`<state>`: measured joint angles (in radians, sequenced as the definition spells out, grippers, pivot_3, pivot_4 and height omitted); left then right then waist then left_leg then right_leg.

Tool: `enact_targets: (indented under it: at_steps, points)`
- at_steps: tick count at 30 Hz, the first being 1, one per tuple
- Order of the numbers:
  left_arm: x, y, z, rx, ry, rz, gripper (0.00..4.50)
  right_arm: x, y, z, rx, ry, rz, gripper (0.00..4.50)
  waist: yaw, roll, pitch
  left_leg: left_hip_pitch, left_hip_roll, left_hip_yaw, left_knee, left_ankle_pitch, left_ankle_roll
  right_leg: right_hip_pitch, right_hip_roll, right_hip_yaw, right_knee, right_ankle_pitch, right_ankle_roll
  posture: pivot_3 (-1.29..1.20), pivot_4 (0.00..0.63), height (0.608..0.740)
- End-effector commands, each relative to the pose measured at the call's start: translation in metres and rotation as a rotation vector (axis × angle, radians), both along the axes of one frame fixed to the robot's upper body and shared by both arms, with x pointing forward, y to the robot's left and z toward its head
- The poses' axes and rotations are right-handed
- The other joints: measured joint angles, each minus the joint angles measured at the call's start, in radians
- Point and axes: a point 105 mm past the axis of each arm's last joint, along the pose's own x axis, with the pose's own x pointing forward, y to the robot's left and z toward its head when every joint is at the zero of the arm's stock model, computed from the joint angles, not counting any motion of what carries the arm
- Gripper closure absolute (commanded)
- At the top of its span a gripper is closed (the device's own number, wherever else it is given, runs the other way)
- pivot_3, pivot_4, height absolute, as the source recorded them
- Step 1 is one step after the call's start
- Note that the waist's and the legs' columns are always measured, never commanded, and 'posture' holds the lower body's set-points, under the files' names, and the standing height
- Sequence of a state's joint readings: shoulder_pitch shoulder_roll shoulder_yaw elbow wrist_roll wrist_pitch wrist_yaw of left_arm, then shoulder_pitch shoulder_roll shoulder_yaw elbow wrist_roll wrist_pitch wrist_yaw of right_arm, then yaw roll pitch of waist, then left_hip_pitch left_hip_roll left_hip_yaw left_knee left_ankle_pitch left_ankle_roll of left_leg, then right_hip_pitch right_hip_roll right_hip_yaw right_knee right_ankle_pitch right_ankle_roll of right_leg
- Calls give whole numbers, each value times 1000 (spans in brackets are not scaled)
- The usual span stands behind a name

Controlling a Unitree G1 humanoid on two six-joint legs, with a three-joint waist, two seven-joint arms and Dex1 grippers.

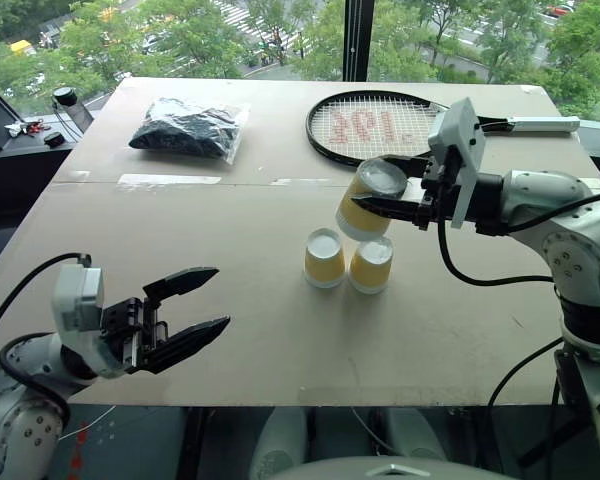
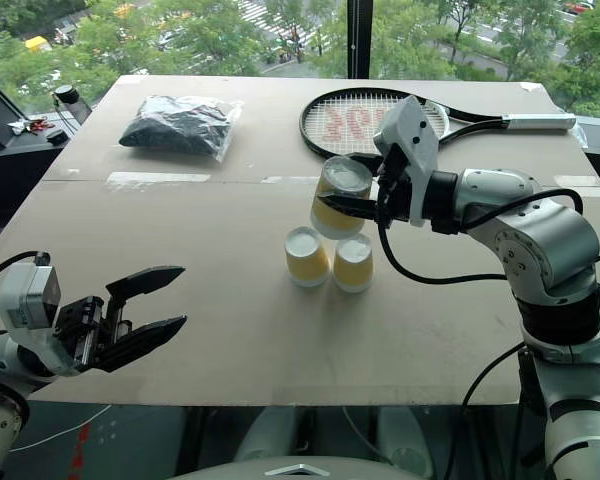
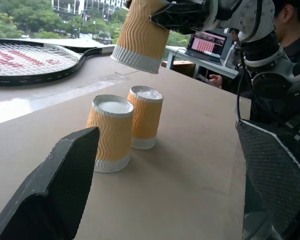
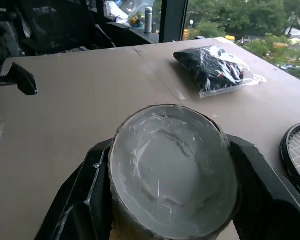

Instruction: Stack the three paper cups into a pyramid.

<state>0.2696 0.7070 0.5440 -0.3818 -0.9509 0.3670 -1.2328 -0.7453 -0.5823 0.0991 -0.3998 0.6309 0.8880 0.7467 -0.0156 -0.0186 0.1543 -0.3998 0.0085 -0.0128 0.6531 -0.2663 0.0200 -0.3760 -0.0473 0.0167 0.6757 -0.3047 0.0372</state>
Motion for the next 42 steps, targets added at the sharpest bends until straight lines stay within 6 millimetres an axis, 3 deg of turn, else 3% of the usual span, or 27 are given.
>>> enact_targets:
  at_steps: [1,14,21,26,33,38,42]
  points:
    - [-1,6,17,-23,-55,37,0,0,4,4,-21,-40,18,2072,-1,0,0,0,0,0,0,0,0,0,0,0,0,0,0,0,150,740]
    - [4,17,41,34,-95,52,0,5,25,-6,-76,-55,62,2072,-1,0,0,0,0,0,0,0,0,0,0,0,0,0,0,0,150,740]
    - [4,14,45,32,-90,23,0,1,27,-18,-143,-62,97,2072,-4,0,0,0,0,0,0,0,0,-1,0,0,0,0,0,0,150,740]
    - [5,9,49,7,-94,11,0,0,23,-16,-148,-79,98,35,-3,0,0,0,0,0,0,0,0,-1,0,-1,0,0,0,0,150,740]
    - [8,4,47,-28,-77,2,0,-1,11,3,-87,-140,59,35,-2,0,0,0,0,0,0,0,0,-1,0,-1,0,0,0,0,150,740]
    - [22,-2,34,-25,-41,95,0,-17,-21,38,132,-252,54,35,2,0,0,0,0,0,0,0,0,0,-1,-1,-1,0,0,0,150,740]
    - [30,-7,24,-45,-30,194,0,-27,-57,19,165,-230,-23,35,5,-1,0,-1,0,0,-1,0,0,1,-1,-1,-3,0,0,0,150,740]
